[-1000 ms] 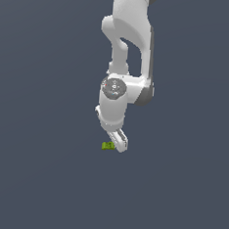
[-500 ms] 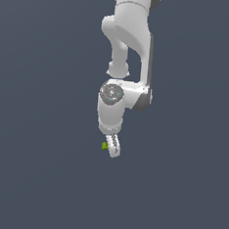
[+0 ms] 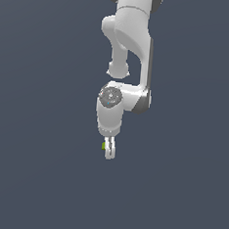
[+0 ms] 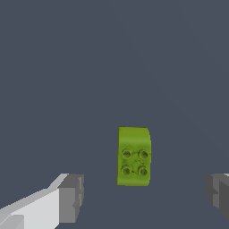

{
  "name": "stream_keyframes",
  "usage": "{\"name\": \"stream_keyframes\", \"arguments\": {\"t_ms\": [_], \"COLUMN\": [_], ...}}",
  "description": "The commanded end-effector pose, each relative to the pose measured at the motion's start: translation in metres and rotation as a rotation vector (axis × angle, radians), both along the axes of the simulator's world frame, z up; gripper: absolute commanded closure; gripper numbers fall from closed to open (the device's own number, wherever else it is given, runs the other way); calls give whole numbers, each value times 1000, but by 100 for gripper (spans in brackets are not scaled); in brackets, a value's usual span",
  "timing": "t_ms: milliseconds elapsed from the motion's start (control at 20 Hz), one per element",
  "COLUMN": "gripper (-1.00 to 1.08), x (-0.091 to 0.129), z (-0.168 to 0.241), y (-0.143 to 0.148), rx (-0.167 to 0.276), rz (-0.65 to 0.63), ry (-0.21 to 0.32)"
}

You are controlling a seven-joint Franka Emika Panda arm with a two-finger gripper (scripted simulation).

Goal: Pick up the object and move it to a goal position.

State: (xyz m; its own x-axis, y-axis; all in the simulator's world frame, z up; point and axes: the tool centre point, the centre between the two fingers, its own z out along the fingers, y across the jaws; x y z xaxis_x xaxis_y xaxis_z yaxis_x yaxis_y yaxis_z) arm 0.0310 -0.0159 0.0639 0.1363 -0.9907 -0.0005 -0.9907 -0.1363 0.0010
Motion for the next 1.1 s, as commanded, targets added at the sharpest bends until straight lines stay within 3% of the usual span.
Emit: {"name": "stream_keyframes", "arguments": {"t_ms": [0,350,1050], "gripper": [-92,-92,-92], "x": [0,0,0], "z": [-1,-5,-52], "y": [0,-1,-1], "rx": [0,0,0], "rz": [-20,-22,-27], "ry": [-1,-1,-1]}}
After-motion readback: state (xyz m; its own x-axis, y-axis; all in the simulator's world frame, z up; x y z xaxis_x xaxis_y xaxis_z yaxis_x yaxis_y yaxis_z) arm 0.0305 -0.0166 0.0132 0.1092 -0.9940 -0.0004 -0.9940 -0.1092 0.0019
